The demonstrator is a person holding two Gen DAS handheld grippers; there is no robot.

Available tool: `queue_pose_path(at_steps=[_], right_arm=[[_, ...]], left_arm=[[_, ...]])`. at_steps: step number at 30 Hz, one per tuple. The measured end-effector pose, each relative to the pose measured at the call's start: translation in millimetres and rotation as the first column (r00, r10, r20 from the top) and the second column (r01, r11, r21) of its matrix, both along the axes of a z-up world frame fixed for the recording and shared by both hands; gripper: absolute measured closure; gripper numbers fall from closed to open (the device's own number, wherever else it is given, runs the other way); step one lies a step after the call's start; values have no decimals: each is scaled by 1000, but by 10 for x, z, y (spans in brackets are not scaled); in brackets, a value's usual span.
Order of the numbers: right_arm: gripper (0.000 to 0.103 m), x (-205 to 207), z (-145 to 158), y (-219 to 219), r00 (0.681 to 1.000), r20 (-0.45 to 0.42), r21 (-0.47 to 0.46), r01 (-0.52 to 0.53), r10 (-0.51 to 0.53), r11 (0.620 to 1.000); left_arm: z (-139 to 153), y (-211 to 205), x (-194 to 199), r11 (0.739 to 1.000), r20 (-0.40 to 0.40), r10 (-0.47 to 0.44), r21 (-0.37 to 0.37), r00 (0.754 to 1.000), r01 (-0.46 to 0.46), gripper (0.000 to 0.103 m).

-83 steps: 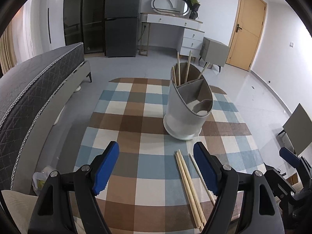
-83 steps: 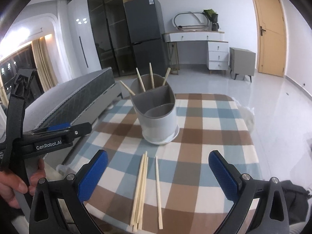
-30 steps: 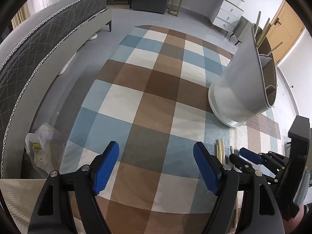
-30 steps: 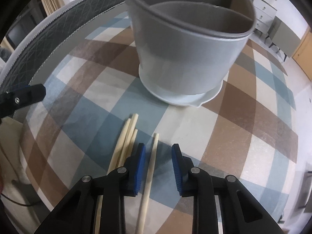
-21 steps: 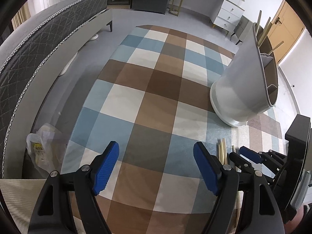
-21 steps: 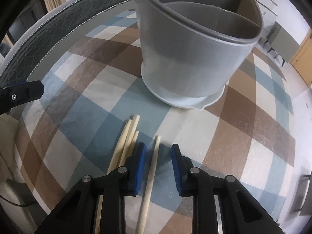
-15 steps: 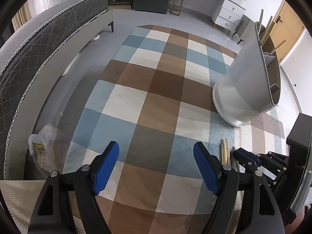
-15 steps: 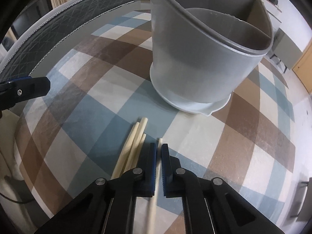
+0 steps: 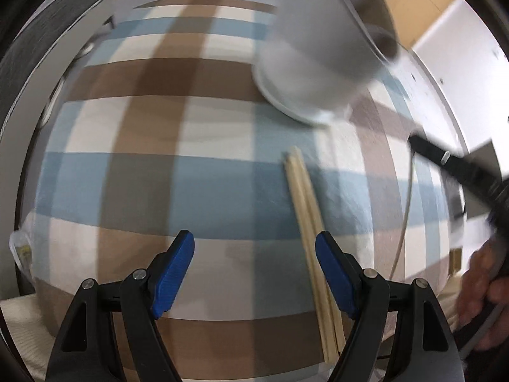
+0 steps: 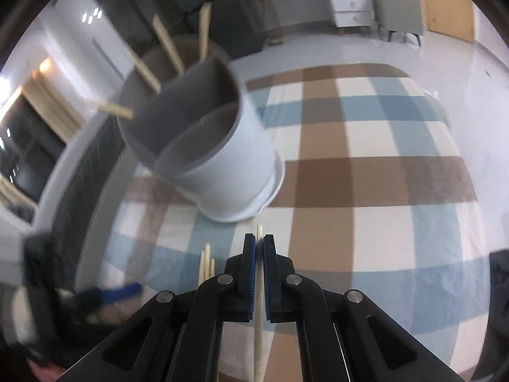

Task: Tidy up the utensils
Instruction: 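Close the right gripper on one chopstick, then close the left gripper on a chopstick while the right gripper holds its chopstick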

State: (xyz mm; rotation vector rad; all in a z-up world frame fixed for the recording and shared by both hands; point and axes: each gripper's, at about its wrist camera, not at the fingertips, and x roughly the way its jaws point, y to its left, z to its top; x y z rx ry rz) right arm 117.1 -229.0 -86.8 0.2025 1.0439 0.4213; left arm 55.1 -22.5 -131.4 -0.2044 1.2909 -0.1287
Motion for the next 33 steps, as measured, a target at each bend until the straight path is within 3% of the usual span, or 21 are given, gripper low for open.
queue_pose_path(at_steps=[11,16,21,25,30,33], right_arm=[[99,-142,330,-219,994,85,95,60,-68,994],[99,-177,384,-257,992,103,111,61,-73,992],[99,-187,422,-259,990,116,124,59,-73,991],[99,-224,481,-251,988,138,128,54,-72,990],[99,-244,514,-243,986,150,131,51,-70,990],[99,-247,512,-272,986,152,135,55,-75,989]], left_arm=[[-159,-285,-49,983,1,-89,163,996,87,28],[-172,-138,-54,985,-22,-37,169,999,40,28],[-136,118,-92,995,-44,51,89,998,-47,28],[-95,226,-156,991,-41,109,81,993,-106,28],[-113,236,-91,993,-31,106,63,994,-104,28],[-173,172,-15,989,-38,94,118,995,-89,28]])
